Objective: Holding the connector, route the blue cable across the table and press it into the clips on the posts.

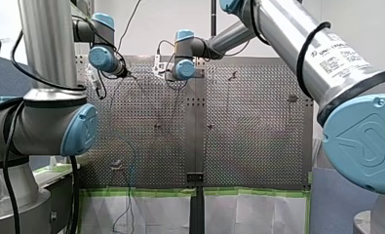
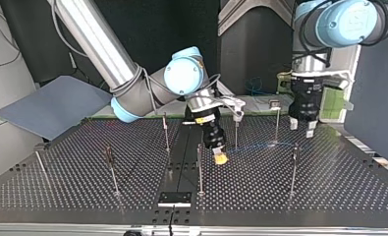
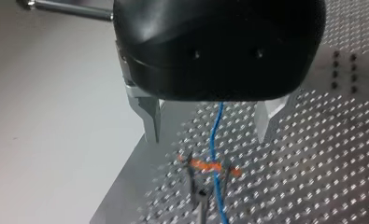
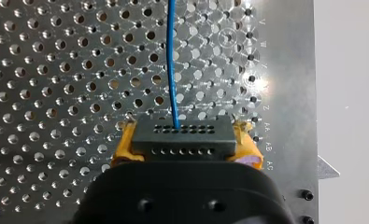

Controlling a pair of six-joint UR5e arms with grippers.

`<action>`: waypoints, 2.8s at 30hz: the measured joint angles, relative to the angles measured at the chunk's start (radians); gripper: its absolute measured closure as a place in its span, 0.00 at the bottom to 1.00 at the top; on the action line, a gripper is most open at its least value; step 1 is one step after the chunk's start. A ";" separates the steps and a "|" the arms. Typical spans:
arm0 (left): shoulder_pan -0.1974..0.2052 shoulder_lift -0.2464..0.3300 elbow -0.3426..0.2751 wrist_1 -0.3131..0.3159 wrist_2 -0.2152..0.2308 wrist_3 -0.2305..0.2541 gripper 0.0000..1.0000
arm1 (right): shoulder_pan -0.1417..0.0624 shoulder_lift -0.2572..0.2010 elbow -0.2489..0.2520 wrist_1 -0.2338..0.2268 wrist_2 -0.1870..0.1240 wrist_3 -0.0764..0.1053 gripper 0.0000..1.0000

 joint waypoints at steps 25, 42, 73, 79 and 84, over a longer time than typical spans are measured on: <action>-0.070 -0.085 0.077 0.020 0.085 0.090 0.00 | -0.005 0.002 0.000 0.000 0.001 0.002 1.00; -0.109 -0.225 0.172 0.093 0.023 0.119 0.00 | -0.003 0.005 0.000 -0.002 0.002 0.001 1.00; -0.134 -0.250 0.127 0.112 -0.024 0.091 0.99 | 0.002 0.010 0.017 0.024 0.001 0.009 1.00; -0.144 -0.258 0.072 0.161 -0.035 0.070 0.99 | 0.002 0.011 0.053 0.023 0.003 0.006 1.00; -0.156 -0.286 0.020 0.210 -0.038 0.066 0.99 | -0.002 0.013 0.095 0.019 0.005 0.005 1.00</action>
